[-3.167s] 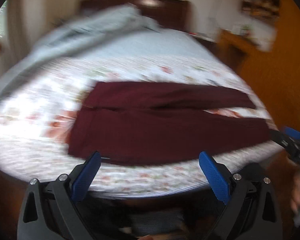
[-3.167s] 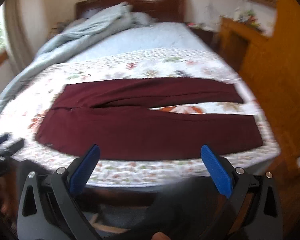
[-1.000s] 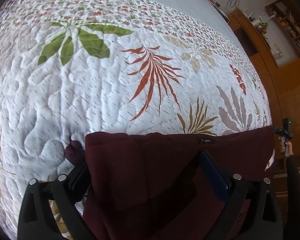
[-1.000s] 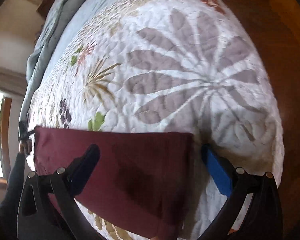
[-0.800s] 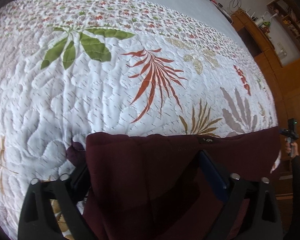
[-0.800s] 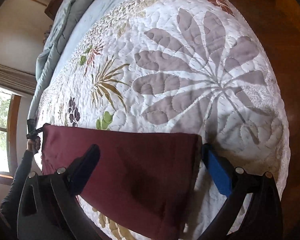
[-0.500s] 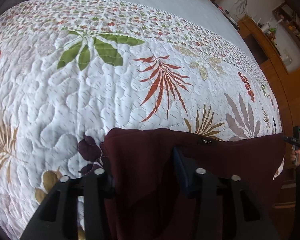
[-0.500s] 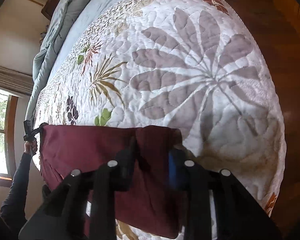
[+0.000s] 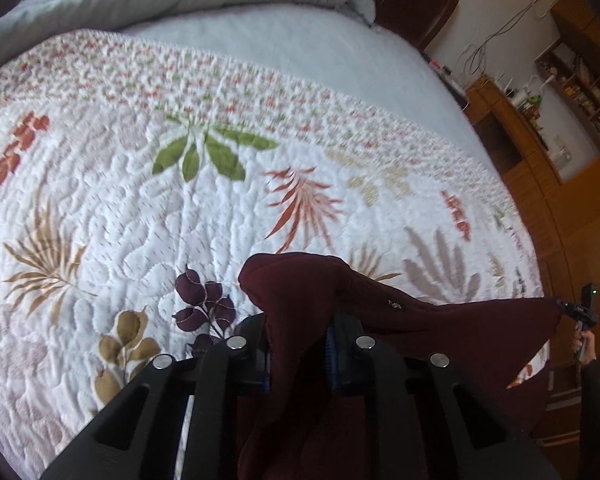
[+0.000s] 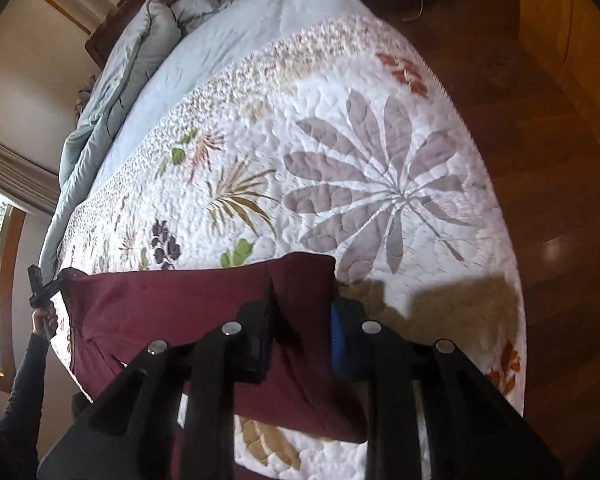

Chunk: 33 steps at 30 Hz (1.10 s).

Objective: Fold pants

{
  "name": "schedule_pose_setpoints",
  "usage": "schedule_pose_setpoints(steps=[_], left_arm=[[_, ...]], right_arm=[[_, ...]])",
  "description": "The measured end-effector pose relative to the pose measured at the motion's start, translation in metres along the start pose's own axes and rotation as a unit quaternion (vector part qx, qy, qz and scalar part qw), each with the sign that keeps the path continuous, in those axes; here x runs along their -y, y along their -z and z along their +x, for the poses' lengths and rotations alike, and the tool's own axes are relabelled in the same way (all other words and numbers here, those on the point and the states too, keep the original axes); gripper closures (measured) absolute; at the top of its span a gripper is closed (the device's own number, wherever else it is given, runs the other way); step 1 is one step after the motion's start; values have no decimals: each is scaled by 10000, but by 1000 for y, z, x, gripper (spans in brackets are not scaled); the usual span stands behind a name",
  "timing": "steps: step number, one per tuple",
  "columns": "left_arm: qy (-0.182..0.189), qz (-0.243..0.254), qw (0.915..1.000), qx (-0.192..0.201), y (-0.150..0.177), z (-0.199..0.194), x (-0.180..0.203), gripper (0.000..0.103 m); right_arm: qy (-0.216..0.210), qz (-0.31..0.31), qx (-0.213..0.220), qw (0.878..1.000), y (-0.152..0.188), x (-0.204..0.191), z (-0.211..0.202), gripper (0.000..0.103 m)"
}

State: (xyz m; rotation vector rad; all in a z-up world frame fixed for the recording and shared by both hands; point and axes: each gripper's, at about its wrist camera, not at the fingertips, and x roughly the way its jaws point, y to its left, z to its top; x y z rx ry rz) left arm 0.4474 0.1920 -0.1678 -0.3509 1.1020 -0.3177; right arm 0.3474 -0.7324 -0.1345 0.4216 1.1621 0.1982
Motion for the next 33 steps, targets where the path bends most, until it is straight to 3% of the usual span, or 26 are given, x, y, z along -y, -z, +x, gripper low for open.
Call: schedule_pose_setpoints(steps=[8,13,20,21,22,25,27,30,32,33], left_arm=[[206,246,9988,374,15,-72,30,84],[386,377,9965,635,44,-118,47,84],[622,418,9937,837,121,-165,50,85],[641,402,9935,846,133,-167,48,85],[628,377,9936,863,151,-170,44,85],[730,157,9941,784,187,-168,29,85],[515,189,9968,585,216,-156,22,84],[280,61,9993,260,248,-135,7,79],[66,-28,9999,153,263,-127,-2,74],[17,-79,9999,150,267,-125,-4,71]], right_arm=[[187,-47,473,9987,28,-19,-57,81],[208,-7,752,9969,60,-22,-91,80],[497,34,1085,9928,135,-17,-122,82],[526,84,1140,9921,149,-13,-125,82],[598,152,1219,9906,161,-8,-128,90],[549,518,1448,9866,200,11,-137,89],[535,575,1317,9882,223,13,-129,87],[281,695,1120,9909,257,5,-114,69],[43,909,1149,9892,269,-3,-110,47],[-45,1119,1176,9867,274,-4,-107,43]])
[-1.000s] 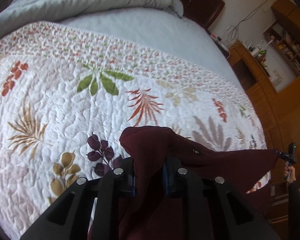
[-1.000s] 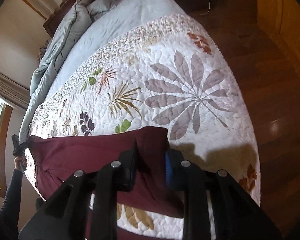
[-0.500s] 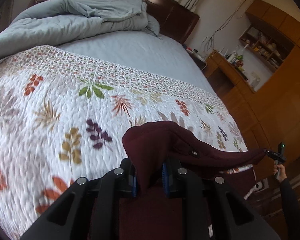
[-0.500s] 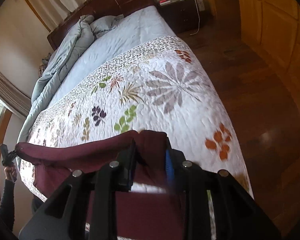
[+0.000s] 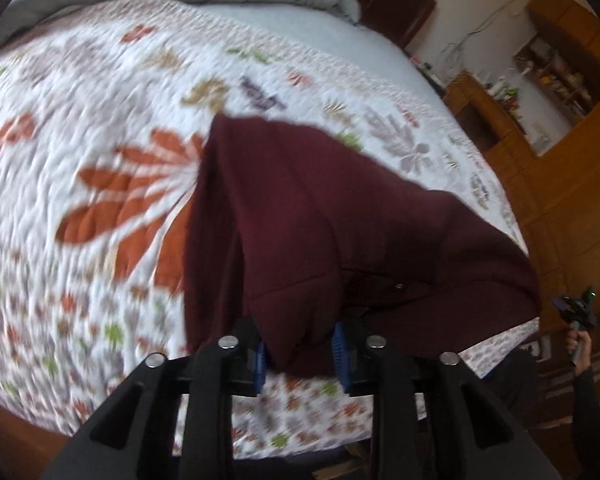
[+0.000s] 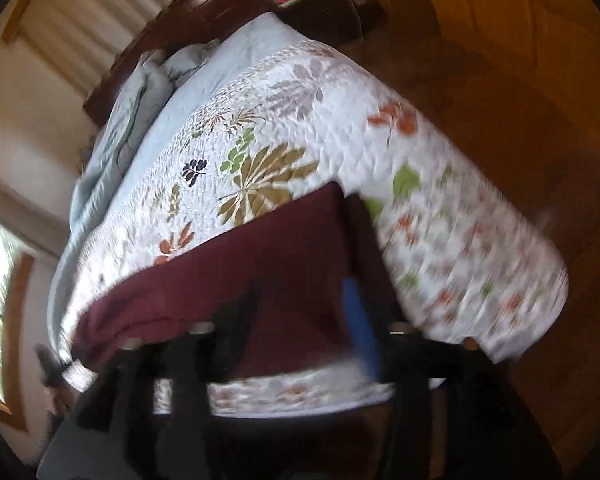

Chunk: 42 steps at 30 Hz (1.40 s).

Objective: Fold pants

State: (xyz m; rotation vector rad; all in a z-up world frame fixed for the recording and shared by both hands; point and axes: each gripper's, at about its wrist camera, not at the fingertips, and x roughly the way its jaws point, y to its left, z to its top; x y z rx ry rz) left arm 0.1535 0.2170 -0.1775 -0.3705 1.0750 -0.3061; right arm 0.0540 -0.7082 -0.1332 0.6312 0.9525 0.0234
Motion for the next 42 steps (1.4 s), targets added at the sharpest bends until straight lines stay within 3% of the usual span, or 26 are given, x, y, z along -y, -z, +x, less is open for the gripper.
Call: schedule_pose_setpoints(steps=[3,4,5,6,7,8,11,13,16,18,19,21,22,26,28,30,32,36,39,40,42], left_arm=[[20,-232,9997,122,8,-6,-5,68],[-67,-217,9996,151,9,-9,-4,67],[-216,-169,9995,154,10,-12,-1,57],[-481,-82,9987,162,12,-16,3,32],[-692,11,9973,237,14,-22,7,22],[-841,129,9958,349,17,-30,11,19],[-1064,118,9934,416,23,-46,14,19],[-950,-58,9933,662,26,-63,20,19],[-4,-829,9919,964,31,-80,21,18],[752,-1619,9777,1105,35,-78,10,16],[1093,-2154,9646,1062,38,-70,2,16],[1446,-2700,9474,931,40,-54,-7,16],[1361,-2923,9425,875,40,-46,-11,16],[1068,-2975,9452,817,29,-24,-13,16],[1040,-3129,9415,699,26,-15,-15,16],[790,-3141,9446,535,22,-6,-14,16],[685,-3325,9398,383,23,2,-16,16],[599,-3454,9351,528,21,2,-14,16],[616,-3641,9258,805,15,11,-16,19],[671,-3633,9245,937,8,14,-18,23],[922,-3122,9329,1541,2,6,-12,56]], right_arm=[[-574,1065,72,9926,20,9,10,38],[-735,1547,73,9852,28,16,17,36],[-928,1887,95,9776,36,20,21,35],[-1176,2145,95,9696,43,23,27,35],[-1322,2343,42,9631,50,25,35,35],[-1328,2369,44,9624,53,24,38,35],[-1229,2440,178,9618,56,26,47,38],[-1120,2531,312,9604,55,31,48,42],[-1099,2614,417,9581,53,33,52,42],[-1087,2647,485,9570,53,34,54,42],[-1108,2723,538,9543,54,36,54,42],[-1117,2793,580,9519,55,39,54,42],[-1115,2793,583,9519,55,40,53,42],[-1138,2772,598,9522,52,40,53,42],[-1146,2777,591,9520,51,40,55,41],[-1148,2754,588,9526,52,41,55,41],[-1150,2753,588,9526,50,40,56,39],[-1135,2684,602,9547,46,37,59,35],[-1131,2676,616,9549,44,37,61,35],[-1141,2690,625,9543,44,37,61,35],[-1130,2672,624,9550,44,37,61,35]])
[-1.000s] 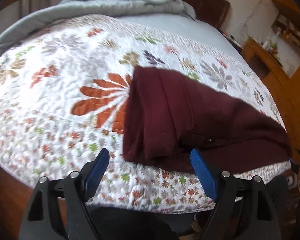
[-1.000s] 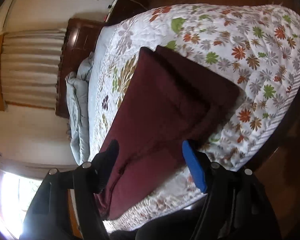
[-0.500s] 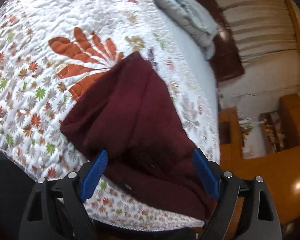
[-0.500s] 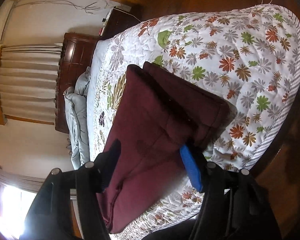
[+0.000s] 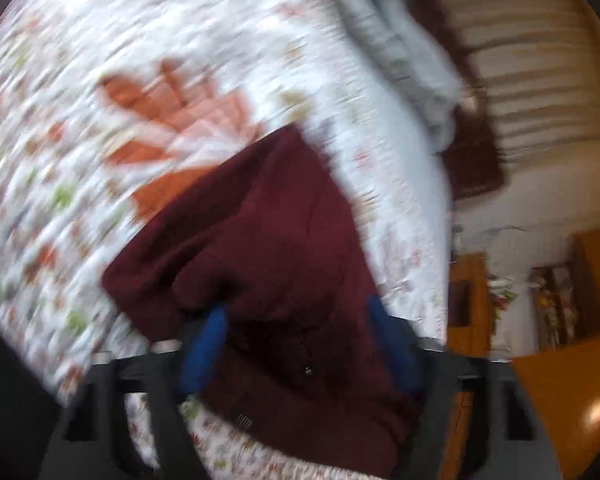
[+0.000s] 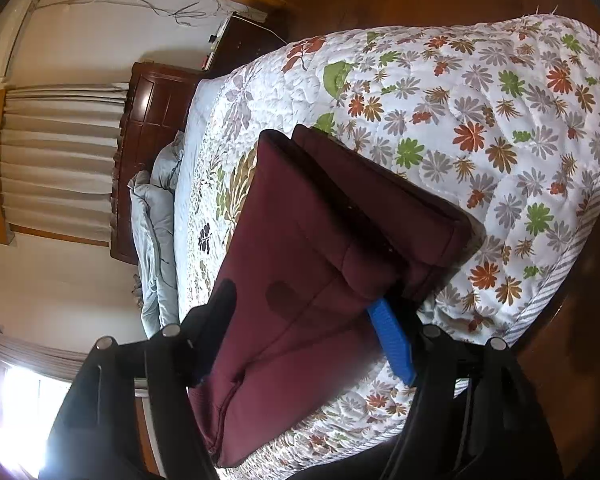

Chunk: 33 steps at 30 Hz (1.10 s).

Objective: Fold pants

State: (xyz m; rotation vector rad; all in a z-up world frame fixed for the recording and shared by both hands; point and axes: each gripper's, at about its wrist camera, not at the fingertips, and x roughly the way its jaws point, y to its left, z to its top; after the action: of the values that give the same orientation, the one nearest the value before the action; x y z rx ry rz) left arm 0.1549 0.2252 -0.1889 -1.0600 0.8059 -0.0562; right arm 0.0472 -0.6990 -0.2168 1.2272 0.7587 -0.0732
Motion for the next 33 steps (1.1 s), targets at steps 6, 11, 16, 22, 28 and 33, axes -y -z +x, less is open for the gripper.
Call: schedule_pose_setpoints(steps=[6,11,16,22,28,33], left_arm=[[-37,142,9999,54,1,-2,-14,61],[176,-616,9978,-152,19,-10,-30,14],[169,-895,9953,-315,14,11,-32,14],[-171,-1548,9853,-701,-10,44,-44,21],[-187,-1059,9914,-747,-22,38,-20,74],[-99,-774,9947,-677,-35,25,-7,85]], right_arm=[[12,-30,-5,10000,1,1,0,35],[37,-72,2,10000,2,1,1,35],[81,-98,-4,9999,2,-1,3,35],[20,-109,-18,9999,0,0,7,34],[-75,45,-115,9999,-9,1,4,32],[-121,50,-237,9996,-25,-7,6,77]])
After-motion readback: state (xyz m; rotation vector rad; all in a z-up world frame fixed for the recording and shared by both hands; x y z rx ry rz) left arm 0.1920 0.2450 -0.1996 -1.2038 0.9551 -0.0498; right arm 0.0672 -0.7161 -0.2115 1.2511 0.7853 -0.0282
